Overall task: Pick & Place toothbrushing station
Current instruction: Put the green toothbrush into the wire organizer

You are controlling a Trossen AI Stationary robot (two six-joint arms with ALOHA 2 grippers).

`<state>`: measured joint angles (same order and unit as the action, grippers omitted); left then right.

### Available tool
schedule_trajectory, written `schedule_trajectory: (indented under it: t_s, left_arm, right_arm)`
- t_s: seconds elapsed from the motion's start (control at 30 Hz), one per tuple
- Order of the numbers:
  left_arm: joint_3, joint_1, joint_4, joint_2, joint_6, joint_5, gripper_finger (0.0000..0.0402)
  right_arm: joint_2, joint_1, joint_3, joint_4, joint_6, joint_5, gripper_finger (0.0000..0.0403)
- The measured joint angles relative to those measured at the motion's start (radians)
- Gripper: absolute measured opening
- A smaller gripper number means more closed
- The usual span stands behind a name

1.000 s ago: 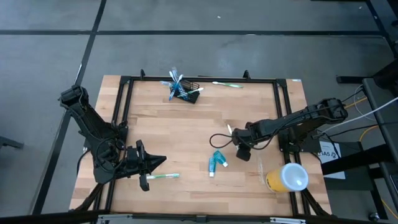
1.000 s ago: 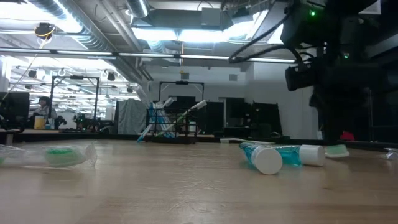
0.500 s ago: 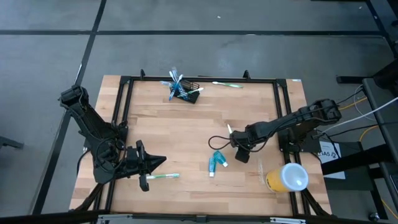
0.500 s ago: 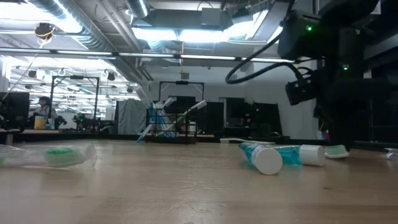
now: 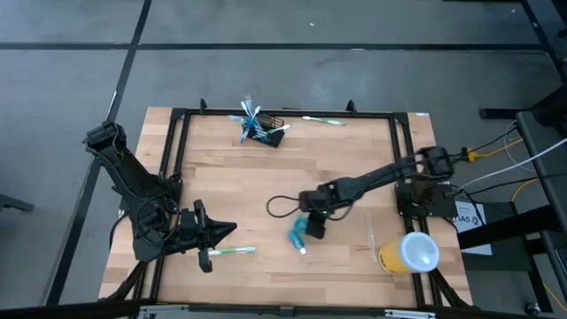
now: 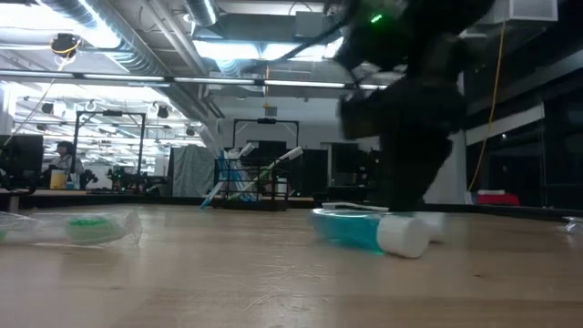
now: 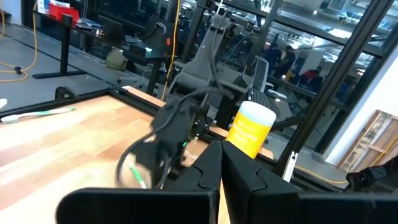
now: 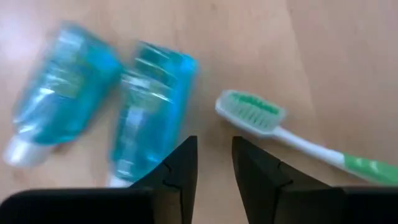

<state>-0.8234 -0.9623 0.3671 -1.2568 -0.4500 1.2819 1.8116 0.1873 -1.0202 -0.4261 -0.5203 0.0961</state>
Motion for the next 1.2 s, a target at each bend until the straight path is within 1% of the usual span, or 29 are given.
schedule_trajectory:
  t_s: [0.07, 0.13, 0.27, 0.33, 0.43, 0.57, 0.73, 0.87, 1.0, 1.2]
  left_arm:
    - [0.000, 0.000, 0.003, 0.000, -0.001, 0.000, 0.0002]
    - [0.000, 0.000, 0.003, 0.000, -0.009, 0.000, 0.0002]
    - [0.000, -0.007, 0.003, 0.000, -0.016, 0.000, 0.0005]
    - [0.000, -0.007, 0.003, 0.000, -0.016, 0.000, 0.0005]
    - [0.000, -0.007, 0.003, 0.000, -0.016, 0.000, 0.0002]
    - [0.000, -0.007, -0.001, 0.000, -0.016, 0.000, 0.0003]
    - [0.000, -0.013, -0.002, 0.001, -0.010, 0.000, 0.0003]
    - [0.000, -0.014, -0.004, 0.001, 0.002, 0.000, 0.0002]
    - [0.000, -0.013, -0.005, 0.001, 0.011, 0.004, 0.0005]
    - [0.000, -0.013, -0.005, 0.001, 0.011, 0.008, 0.0002]
  right_arm:
    - [0.054, -0.012, -0.064, -0.038, 0.030, 0.007, 0.0104]
    - [0.082, -0.023, -0.121, -0.032, 0.058, 0.000, 0.0104]
    - [0.086, -0.054, -0.180, -0.057, 0.105, -0.052, 0.0104]
    - [0.074, -0.082, -0.203, -0.110, 0.139, -0.083, 0.0104]
    - [0.061, -0.123, -0.226, -0.183, 0.206, -0.088, 0.0104]
    - [0.019, -0.143, -0.223, -0.266, 0.335, -0.043, 0.0104]
    - [-0.020, -0.136, -0.205, -0.392, 0.537, 0.082, 0.0104]
    - [-0.026, -0.106, -0.205, -0.477, 0.700, 0.067, 0.0104]
    - [-0.026, -0.079, -0.205, -0.458, 0.800, 0.051, 0.0104]
    - [-0.026, -0.069, -0.205, -0.361, 0.821, 0.051, 0.0104]
